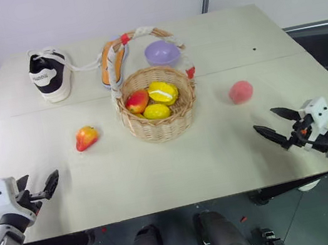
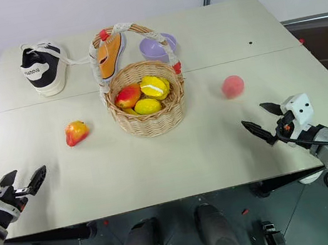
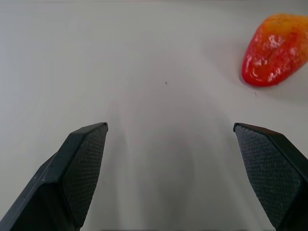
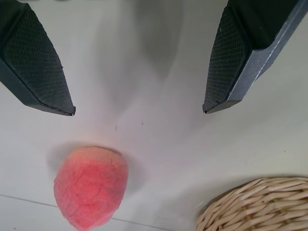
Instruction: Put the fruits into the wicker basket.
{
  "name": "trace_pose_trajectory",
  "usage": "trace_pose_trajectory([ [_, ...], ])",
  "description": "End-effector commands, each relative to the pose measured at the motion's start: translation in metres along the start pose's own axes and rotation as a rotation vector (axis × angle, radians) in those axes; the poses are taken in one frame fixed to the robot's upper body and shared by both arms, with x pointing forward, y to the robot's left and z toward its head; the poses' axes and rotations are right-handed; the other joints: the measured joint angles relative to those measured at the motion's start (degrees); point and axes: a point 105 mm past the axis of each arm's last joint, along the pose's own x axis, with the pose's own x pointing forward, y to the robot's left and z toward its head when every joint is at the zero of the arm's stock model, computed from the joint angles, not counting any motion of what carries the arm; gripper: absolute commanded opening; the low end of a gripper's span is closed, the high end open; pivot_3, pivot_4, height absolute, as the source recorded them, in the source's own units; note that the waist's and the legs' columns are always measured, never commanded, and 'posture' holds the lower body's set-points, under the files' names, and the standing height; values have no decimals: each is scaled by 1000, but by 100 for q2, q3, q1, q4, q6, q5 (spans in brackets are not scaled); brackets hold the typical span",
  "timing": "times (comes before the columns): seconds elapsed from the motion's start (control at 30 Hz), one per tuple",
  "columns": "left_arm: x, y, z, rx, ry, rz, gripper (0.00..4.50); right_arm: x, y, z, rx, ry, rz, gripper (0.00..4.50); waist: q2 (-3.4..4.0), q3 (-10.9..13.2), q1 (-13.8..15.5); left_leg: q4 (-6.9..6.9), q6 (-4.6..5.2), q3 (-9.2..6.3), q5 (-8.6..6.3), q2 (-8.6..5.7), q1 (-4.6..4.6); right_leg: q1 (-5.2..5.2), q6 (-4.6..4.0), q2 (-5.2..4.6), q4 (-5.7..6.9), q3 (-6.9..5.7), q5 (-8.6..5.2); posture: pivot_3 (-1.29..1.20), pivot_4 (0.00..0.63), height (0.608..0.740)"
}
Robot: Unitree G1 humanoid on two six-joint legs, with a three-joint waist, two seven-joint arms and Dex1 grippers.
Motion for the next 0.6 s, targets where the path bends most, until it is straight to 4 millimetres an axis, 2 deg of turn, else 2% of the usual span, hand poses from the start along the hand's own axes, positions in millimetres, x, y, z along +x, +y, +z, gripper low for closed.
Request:
trace_pose_trajectory([
  [0.03,-2,5,10,-1,-32,42,4500,4,-1,12,-31,-41,0,4423,0,0,0,0,0,0,0,0,0,0,0,0,0,0,0,0,150,740],
  [0.23,8,-11,27,-17,-91,-25,4500,8,3,23,-48,-64,8,4423,0,0,12,1,0,0,0,0,-1,0,-1,0,1,0,1,0,150,740],
  [0.3,14,-16,31,19,-68,-54,4500,7,7,34,-52,-94,19,4423,0,0,11,1,0,0,0,0,-1,0,-3,0,2,0,3,0,150,740],
  [0.43,23,-38,65,-12,-134,-191,4500,11,19,67,-56,-164,84,4423,0,0,9,1,0,-1,0,1,0,0,1,3,6,0,1,0,150,740],
  [0.5,25,-43,70,-5,-119,-225,4500,12,24,74,-65,-163,112,4423,0,0,8,3,0,-1,0,0,0,0,2,3,8,-1,2,0,150,740],
  [0.6,39,-69,78,129,-37,-355,4500,12,58,101,-114,-162,293,4423,2,1,11,-2,0,-1,0,0,0,-1,1,3,7,-1,2,0,150,740],
])
